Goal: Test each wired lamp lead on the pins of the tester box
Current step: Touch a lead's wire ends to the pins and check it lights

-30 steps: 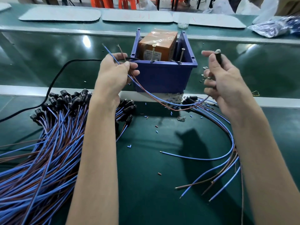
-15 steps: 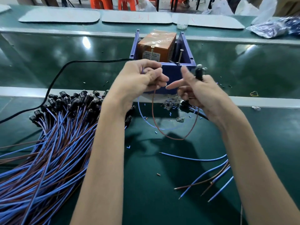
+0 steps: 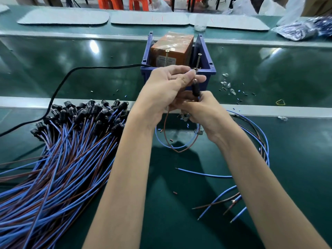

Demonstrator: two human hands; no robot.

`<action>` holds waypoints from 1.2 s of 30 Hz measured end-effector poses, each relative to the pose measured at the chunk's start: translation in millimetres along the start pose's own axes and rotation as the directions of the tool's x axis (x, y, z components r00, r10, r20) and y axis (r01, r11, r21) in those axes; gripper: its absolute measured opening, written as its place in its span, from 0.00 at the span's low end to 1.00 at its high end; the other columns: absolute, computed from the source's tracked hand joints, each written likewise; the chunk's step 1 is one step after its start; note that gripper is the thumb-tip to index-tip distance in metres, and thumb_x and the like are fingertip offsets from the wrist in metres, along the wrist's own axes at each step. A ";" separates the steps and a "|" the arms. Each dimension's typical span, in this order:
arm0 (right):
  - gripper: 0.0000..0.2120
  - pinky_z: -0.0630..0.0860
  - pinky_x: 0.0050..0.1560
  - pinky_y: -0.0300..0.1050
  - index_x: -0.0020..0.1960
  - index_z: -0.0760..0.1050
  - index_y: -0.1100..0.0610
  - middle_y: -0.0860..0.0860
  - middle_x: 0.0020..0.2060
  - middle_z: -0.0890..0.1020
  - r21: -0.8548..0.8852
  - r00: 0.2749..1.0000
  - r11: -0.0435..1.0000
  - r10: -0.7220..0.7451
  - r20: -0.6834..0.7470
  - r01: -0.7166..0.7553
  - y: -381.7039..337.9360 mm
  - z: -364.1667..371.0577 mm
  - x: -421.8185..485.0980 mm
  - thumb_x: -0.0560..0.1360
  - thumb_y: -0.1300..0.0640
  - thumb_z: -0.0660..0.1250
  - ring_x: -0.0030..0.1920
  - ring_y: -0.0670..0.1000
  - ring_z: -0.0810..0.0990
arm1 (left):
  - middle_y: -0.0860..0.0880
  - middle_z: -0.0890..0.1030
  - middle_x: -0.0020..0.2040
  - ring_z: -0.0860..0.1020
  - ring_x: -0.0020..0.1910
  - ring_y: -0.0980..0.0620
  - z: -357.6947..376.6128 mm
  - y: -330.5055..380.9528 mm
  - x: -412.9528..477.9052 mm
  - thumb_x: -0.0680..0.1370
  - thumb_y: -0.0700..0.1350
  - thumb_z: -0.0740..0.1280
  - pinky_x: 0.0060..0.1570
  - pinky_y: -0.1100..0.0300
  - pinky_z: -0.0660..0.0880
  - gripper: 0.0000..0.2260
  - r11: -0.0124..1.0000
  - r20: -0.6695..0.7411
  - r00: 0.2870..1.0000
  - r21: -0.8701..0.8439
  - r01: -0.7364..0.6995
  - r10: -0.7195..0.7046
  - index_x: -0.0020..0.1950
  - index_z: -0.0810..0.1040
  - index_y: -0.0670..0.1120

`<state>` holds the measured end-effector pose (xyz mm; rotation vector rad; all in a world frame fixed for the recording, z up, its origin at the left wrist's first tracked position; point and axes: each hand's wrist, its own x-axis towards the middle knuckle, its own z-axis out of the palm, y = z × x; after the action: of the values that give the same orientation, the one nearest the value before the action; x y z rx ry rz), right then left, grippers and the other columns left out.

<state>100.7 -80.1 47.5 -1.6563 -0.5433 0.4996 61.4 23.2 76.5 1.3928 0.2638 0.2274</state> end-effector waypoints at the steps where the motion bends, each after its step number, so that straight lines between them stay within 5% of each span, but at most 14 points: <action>1: 0.11 0.63 0.25 0.24 0.34 0.79 0.54 0.44 0.27 0.81 0.001 1.000 1.000 -0.004 -0.007 0.004 -0.7 0.0 0.3 0.75 0.62 0.69 0.25 0.36 0.73 | 0.51 0.85 0.40 0.80 0.28 0.54 -1.0 -0.2 -0.2 0.80 0.41 0.65 0.28 0.62 0.78 0.06 1.000 0.010 1.000 0.001 0.008 -0.008 0.56 0.74 0.42; 4: 0.18 0.61 0.24 0.25 0.28 0.77 0.52 0.42 0.21 0.76 0.031 0.999 0.999 -0.009 -0.031 0.010 -3.6 -1.4 0.6 0.76 0.63 0.67 0.23 0.37 0.70 | 0.50 0.84 0.37 0.80 0.29 0.56 -6.0 -2.1 0.2 0.79 0.40 0.65 0.25 0.64 0.75 0.07 0.998 0.015 1.000 0.066 0.009 -0.010 0.56 0.77 0.40; 9: 0.12 0.63 0.25 0.28 0.35 0.74 0.56 0.42 0.22 0.75 0.062 0.999 0.998 -0.017 -0.043 0.019 -7.5 -8.2 -0.4 0.77 0.65 0.65 0.22 0.38 0.69 | 0.40 0.84 0.45 0.82 0.37 0.50 -17.0 -4.1 -0.1 0.79 0.40 0.66 0.39 0.58 0.81 0.07 0.979 0.047 0.999 0.202 -0.006 -0.004 0.48 0.83 0.40; 17: 0.07 0.69 0.26 0.25 0.43 0.75 0.62 0.56 0.39 0.83 0.136 0.996 0.991 0.015 -0.088 -0.003 -13.1 -17.4 -1.0 0.79 0.62 0.64 0.32 0.42 0.82 | 0.51 0.85 0.39 0.83 0.37 0.57 -23.6 0.4 2.8 0.78 0.43 0.68 0.42 0.67 0.77 0.05 0.945 -0.224 0.954 0.300 -0.129 0.201 0.45 0.83 0.48; 20: 0.08 0.73 0.29 0.29 0.43 0.76 0.61 0.53 0.36 0.84 0.197 0.991 0.980 0.039 -0.125 -0.014 -14.1 -29.1 0.1 0.80 0.62 0.62 0.35 0.47 0.85 | 0.51 0.84 0.35 0.81 0.32 0.58 -32.2 -0.2 4.8 0.77 0.43 0.69 0.41 0.65 0.78 0.04 0.940 -0.286 0.936 0.324 -0.107 0.205 0.44 0.83 0.47; 24: 0.08 0.61 0.22 0.29 0.48 0.78 0.54 0.45 0.27 0.80 0.100 0.972 0.995 0.046 -0.232 -0.023 -9.8 -42.1 5.7 0.80 0.60 0.61 0.28 0.40 0.77 | 0.52 0.82 0.29 0.80 0.28 0.55 -40.1 -5.9 6.5 0.76 0.43 0.70 0.45 0.56 0.81 0.06 0.923 -0.377 0.903 0.382 -0.050 0.205 0.39 0.82 0.50; 28: 0.07 0.60 0.22 0.31 0.54 0.76 0.55 0.45 0.24 0.77 0.127 0.963 0.992 0.035 -0.268 -0.001 -7.5 -51.9 9.3 0.79 0.63 0.62 0.23 0.40 0.68 | 0.54 0.82 0.28 0.81 0.28 0.56 -43.1 -7.7 6.8 0.75 0.44 0.71 0.45 0.57 0.81 0.06 0.900 -0.437 0.864 0.434 -0.041 0.250 0.38 0.79 0.50; 36: 0.11 0.56 0.21 0.32 0.45 0.79 0.54 0.47 0.26 0.74 0.157 0.944 0.988 0.041 -0.327 0.012 -5.1 -61.2 12.1 0.78 0.65 0.60 0.22 0.42 0.63 | 0.54 0.82 0.31 0.81 0.28 0.60 -33.4 -10.1 10.4 0.75 0.41 0.68 0.43 0.64 0.79 0.07 0.899 -0.484 0.834 0.437 -0.032 0.266 0.39 0.81 0.51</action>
<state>146.9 -120.1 61.2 -1.5511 -0.2377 0.2588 60.8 56.1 60.8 1.7573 0.6997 0.7379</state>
